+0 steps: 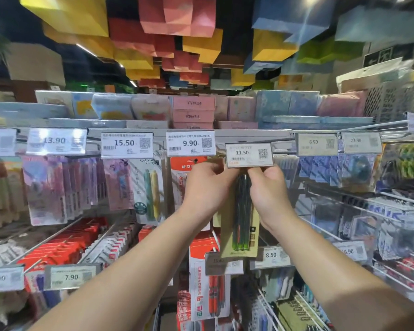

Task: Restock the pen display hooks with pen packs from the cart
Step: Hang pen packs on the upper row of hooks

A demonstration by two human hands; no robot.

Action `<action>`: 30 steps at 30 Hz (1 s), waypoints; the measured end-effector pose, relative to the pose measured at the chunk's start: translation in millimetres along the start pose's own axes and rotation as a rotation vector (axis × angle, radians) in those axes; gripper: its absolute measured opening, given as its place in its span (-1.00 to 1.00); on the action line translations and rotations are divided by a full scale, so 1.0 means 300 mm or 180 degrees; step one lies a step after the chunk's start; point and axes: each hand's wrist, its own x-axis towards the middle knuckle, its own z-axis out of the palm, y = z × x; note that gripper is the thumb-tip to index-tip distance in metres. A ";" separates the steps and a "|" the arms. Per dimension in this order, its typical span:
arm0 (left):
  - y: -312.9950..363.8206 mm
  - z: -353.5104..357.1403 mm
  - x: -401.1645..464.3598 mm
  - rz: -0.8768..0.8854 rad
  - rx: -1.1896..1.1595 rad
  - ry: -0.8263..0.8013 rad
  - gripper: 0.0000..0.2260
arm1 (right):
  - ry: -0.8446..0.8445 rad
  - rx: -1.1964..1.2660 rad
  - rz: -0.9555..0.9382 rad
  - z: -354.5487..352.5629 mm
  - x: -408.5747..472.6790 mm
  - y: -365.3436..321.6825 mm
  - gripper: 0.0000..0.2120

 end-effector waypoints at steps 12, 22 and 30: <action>-0.002 0.036 0.034 -0.0270 -0.0122 0.0140 -0.82 | -0.0018 0.0238 0.0534 -0.025 0.032 -0.016 -0.80; -0.062 -0.036 -0.009 -0.0659 -0.0175 0.0013 -0.79 | 0.0242 0.0036 0.0554 0.035 0.036 0.088 -0.79; -0.103 -0.145 -0.085 -0.0871 -0.0343 -0.0162 -0.86 | 0.0661 -0.0164 0.0778 0.085 0.076 0.143 -0.73</action>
